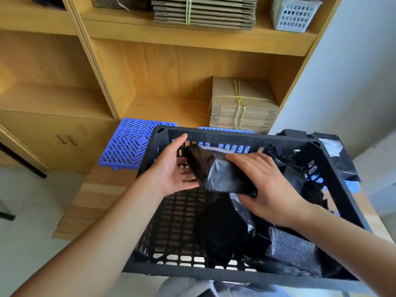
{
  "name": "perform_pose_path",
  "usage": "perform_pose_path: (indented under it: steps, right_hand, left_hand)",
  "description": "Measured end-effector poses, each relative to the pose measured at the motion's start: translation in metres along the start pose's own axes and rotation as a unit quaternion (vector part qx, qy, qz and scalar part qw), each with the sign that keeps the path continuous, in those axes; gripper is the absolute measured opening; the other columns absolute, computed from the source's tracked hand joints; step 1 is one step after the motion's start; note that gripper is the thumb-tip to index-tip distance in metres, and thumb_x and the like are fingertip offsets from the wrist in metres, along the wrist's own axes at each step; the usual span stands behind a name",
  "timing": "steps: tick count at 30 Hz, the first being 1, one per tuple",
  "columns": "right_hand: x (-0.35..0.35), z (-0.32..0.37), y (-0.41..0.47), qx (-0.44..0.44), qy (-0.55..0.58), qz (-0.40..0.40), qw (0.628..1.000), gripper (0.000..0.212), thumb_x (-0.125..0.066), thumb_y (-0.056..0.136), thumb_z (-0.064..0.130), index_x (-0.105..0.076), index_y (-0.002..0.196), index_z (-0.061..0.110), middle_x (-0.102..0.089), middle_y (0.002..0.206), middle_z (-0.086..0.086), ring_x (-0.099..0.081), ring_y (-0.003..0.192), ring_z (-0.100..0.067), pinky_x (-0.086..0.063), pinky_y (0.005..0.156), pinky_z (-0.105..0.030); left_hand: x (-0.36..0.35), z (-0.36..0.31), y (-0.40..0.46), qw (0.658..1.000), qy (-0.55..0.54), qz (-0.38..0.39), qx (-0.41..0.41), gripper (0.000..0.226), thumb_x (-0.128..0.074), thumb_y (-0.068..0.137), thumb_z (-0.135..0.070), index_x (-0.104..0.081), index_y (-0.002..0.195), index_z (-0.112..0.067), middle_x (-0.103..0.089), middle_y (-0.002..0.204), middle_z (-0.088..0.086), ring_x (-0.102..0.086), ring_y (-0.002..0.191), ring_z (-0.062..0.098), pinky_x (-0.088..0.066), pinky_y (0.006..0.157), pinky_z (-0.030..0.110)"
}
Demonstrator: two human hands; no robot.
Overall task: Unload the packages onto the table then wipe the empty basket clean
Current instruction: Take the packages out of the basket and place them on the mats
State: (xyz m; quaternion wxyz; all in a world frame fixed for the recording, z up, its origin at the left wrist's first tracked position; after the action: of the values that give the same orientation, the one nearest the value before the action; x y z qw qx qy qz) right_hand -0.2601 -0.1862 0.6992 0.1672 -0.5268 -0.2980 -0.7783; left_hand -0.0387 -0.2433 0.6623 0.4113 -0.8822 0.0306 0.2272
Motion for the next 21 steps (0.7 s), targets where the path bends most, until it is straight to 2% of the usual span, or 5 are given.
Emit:
perform_pose_path:
  steps: [5,12,17,19,21]
  right_hand:
    - [-0.017,0.01,-0.03,0.141,-0.087,-0.063,0.984,0.069,-0.069,0.079,0.001,-0.045,0.141,0.015,-0.048,0.149,-0.001,-0.043,0.139,-0.024,-0.036,0.106,-0.055]
    - [-0.029,0.011,-0.036,0.117,-0.142,-0.116,0.976,0.056,-0.067,0.085,0.012,-0.046,0.136,0.024,-0.037,0.155,-0.009,-0.035,0.143,-0.032,-0.032,0.107,-0.061]
    - [-0.015,0.002,-0.036,-0.063,0.035,-0.09,0.993,0.073,-0.07,0.082,0.055,-0.041,0.142,0.025,-0.03,0.159,0.003,-0.026,0.147,-0.012,-0.026,0.116,-0.041]
    - [-0.006,-0.001,-0.034,-0.19,0.186,-0.105,0.958,0.077,-0.072,0.077,0.057,-0.042,0.143,0.032,-0.037,0.153,0.012,-0.032,0.142,-0.003,-0.028,0.116,-0.031]
    - [0.0,-0.009,-0.032,-0.314,0.333,-0.114,0.882,0.078,-0.076,0.072,0.057,-0.046,0.141,0.034,-0.051,0.141,0.014,-0.048,0.13,-0.002,-0.04,0.11,-0.033]
  left_hand:
    - [0.001,0.013,-0.021,0.997,0.045,-0.026,-0.06,0.051,-0.079,0.074,-0.055,-0.071,0.105,-0.016,-0.073,0.085,0.006,-0.07,0.085,0.028,-0.059,0.077,0.048]
    - [0.004,0.013,-0.033,0.987,0.054,-0.033,-0.146,0.029,-0.074,0.086,-0.028,-0.072,0.114,-0.02,-0.076,0.106,0.003,-0.07,0.098,0.024,-0.06,0.081,0.047]
    - [0.0,-0.002,-0.031,0.97,0.059,-0.078,-0.222,0.05,-0.081,0.079,-0.019,-0.055,0.122,-0.011,-0.074,0.103,0.006,-0.07,0.082,0.02,-0.061,0.07,0.048]
    - [-0.002,-0.007,-0.029,0.968,0.067,-0.071,-0.233,0.05,-0.08,0.079,-0.018,-0.052,0.12,-0.013,-0.071,0.103,0.006,-0.067,0.077,0.02,-0.058,0.062,0.042]
    - [-0.011,-0.011,-0.027,0.968,0.08,-0.043,-0.233,0.045,-0.079,0.081,-0.017,-0.054,0.119,-0.014,-0.071,0.102,0.004,-0.067,0.073,0.018,-0.056,0.055,0.037]
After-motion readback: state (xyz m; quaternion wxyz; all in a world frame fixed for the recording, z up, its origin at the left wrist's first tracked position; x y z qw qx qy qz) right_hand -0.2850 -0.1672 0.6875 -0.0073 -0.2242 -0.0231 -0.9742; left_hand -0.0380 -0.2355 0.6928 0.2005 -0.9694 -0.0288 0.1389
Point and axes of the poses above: each hand's wrist, its own y-axis towards the middle knuckle, its own x-axis out of the back of the hand, z = x × y, the point moved 2 cm from there along y, towards the middle knuckle
